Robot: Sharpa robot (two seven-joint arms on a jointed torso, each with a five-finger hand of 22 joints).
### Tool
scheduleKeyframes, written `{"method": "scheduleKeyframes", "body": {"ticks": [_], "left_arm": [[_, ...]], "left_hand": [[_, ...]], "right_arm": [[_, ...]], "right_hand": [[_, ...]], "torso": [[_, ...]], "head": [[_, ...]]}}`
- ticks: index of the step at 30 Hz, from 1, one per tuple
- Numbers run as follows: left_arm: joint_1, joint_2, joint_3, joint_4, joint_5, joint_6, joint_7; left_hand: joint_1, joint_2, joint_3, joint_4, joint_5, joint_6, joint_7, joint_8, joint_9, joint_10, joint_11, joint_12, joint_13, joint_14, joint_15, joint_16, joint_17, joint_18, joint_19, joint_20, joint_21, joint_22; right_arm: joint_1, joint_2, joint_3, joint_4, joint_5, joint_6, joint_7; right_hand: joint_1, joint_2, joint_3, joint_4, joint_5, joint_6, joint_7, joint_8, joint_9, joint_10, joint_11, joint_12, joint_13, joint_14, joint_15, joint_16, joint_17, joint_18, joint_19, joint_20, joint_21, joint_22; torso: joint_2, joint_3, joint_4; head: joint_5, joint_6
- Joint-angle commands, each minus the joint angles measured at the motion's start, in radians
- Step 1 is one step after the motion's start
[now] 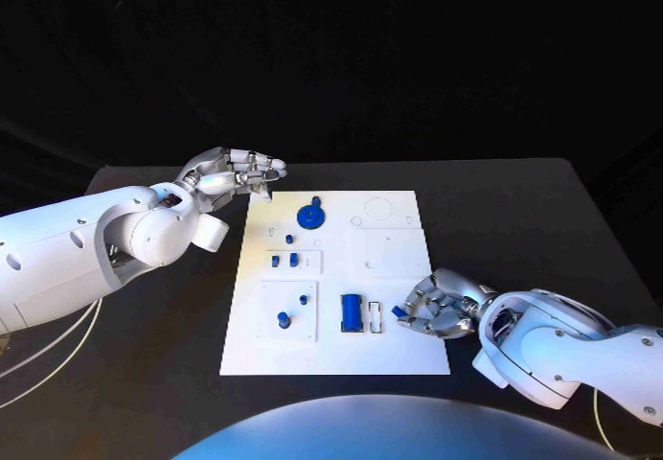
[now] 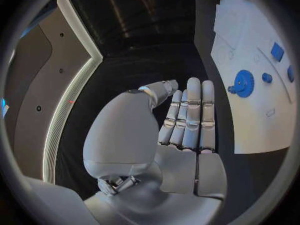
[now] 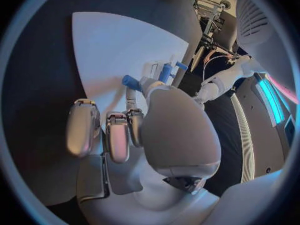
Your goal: Assemble the parts on the task board
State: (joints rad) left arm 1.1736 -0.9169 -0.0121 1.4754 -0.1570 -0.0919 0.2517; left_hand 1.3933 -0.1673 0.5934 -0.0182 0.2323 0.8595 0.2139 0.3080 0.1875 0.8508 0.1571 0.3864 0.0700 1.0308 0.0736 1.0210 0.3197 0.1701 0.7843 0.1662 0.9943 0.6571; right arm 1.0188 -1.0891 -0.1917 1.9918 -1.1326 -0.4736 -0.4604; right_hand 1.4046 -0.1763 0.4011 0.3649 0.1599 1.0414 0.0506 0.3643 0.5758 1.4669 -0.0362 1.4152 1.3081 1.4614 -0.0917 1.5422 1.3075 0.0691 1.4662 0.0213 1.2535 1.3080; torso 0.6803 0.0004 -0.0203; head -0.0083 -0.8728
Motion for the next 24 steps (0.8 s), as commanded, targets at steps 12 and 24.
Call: {"method": "scheduleKeyframes", "body": {"ticks": [12, 24], "left_arm": [[0.001, 0.0, 0.001, 0.005, 0.0, 0.012, 0.003], [0.001, 0.0, 0.001, 0.007, 0.0, 0.014, 0.002]], "left_hand": [[-0.003, 0.006, -0.001, -0.004, 0.005, -0.006, 0.004, 0.004, -0.002, -0.006, 0.002, 0.006, -0.001, -0.007, 0.0, 0.007, -0.001, 0.015, -0.002, 0.002, -0.003, 0.0], [-0.003, 0.006, 0.0, -0.006, 0.005, -0.007, 0.005, 0.004, -0.002, -0.007, 0.002, 0.007, -0.001, -0.007, 0.001, 0.007, -0.002, 0.015, -0.002, 0.002, -0.001, 0.001]], "right_arm": [[0.002, 0.06, 0.0, -0.019, 0.085, -0.025, 0.009], [0.002, 0.104, 0.0, -0.038, 0.085, -0.032, -0.012]], "right_hand": [[-0.074, -0.005, 0.164, -0.124, -0.008, -0.002, -0.004, 0.032, 0.055, 0.051, 0.009, 0.005, 0.166, 0.096, 0.006, 0.006, 0.192, -0.012, 0.016, 0.004, 0.004, 0.187], [-0.156, -0.009, 0.175, -0.106, -0.01, 0.009, -0.005, 0.032, 0.058, 0.056, 0.008, 0.015, 0.173, 0.097, 0.005, 0.007, 0.197, -0.013, 0.019, 0.003, 0.009, 0.188]], "torso": [[0.0, 0.0006, -0.0006], [0.0, 0.001, -0.0007]], "head": [[0.003, 0.0], [0.005, 0.0]]}}
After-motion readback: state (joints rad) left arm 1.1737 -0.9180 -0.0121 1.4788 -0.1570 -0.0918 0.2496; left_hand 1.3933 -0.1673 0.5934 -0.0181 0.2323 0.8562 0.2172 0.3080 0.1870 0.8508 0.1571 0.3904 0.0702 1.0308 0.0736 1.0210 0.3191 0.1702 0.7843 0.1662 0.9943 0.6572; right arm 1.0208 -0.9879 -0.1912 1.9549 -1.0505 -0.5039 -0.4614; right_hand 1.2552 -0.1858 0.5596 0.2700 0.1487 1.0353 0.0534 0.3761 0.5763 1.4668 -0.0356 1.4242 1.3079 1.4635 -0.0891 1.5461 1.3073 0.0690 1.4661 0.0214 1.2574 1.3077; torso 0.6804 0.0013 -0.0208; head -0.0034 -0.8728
